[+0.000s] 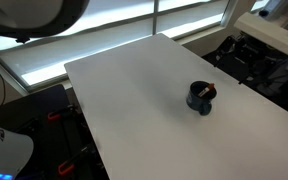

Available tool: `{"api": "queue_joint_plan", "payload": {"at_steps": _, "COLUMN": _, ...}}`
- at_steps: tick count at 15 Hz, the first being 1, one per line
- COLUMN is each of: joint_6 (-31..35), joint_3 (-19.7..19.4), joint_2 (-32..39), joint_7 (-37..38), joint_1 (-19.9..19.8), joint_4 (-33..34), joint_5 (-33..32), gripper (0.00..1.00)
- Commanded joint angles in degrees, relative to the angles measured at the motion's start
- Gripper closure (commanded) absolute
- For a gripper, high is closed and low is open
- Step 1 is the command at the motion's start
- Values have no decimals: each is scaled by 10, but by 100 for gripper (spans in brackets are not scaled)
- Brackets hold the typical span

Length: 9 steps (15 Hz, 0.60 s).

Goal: Remove the marker from the cup

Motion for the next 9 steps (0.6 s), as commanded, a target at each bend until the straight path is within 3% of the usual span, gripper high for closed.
{"api": "queue_joint_plan", "payload": {"at_steps": 1, "joint_6": 0, "joint_3": 0, "joint_2": 0, "joint_7": 0, "joint_1": -1, "joint_4": 0, "joint_5": 0, "gripper": 0}}
{"api": "queue_joint_plan", "payload": {"at_steps": 5, "joint_6": 0, "joint_3": 1, "joint_2": 3, "joint_7": -5, "joint_1": -4, "joint_4": 6, "joint_5": 1, "gripper": 0}}
{"api": "queue_joint_plan", "payload": {"at_steps": 9, "joint_6": -12, "joint_3": 14, "joint_2": 21, "joint_7": -76, "joint_1": -12, "joint_4": 37, "joint_5": 3, "gripper": 0}}
